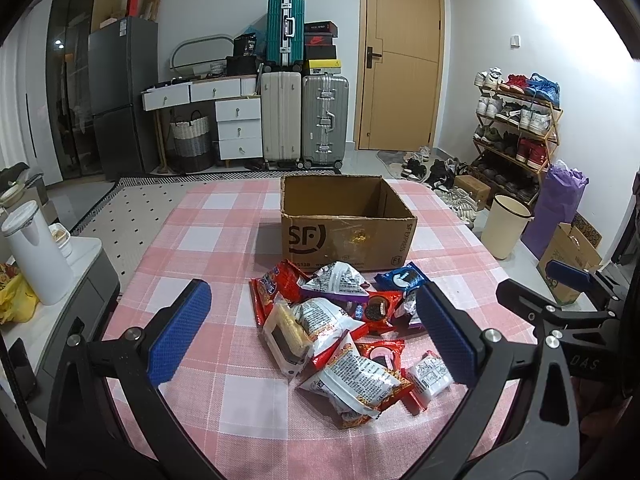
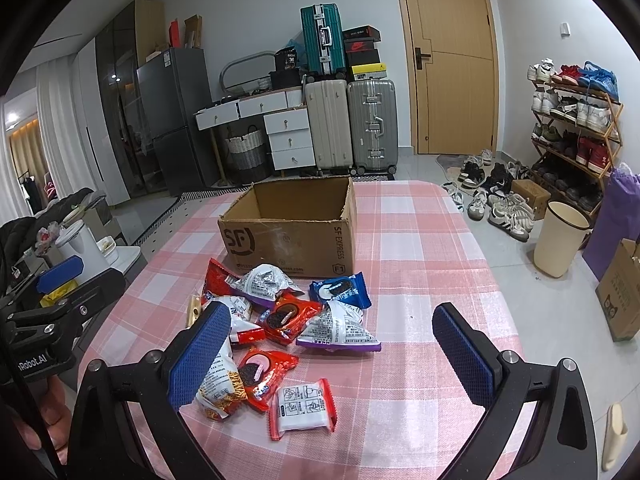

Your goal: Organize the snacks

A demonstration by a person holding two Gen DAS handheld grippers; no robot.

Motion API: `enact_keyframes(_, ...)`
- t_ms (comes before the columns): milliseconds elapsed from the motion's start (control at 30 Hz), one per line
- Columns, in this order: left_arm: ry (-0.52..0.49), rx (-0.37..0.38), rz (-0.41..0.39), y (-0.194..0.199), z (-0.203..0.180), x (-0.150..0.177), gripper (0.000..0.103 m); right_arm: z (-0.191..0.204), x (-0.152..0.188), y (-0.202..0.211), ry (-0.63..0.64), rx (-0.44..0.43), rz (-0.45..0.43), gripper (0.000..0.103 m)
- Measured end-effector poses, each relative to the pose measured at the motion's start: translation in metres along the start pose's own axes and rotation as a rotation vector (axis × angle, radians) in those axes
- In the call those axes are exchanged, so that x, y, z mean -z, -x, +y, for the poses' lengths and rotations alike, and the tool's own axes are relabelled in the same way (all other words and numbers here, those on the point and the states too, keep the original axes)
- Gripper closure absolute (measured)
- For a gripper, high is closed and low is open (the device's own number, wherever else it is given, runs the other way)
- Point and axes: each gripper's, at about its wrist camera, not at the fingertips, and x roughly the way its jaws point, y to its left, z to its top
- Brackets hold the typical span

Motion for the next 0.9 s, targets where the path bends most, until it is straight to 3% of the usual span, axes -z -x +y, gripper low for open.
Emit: enact_keyframes(900, 0.005, 0.011, -0.001, 0.0033, -0.0025, 0.0045, 0.001, -0.0012, 0.0000, -0.0020, -0.001, 0.000, -0.001, 0.000)
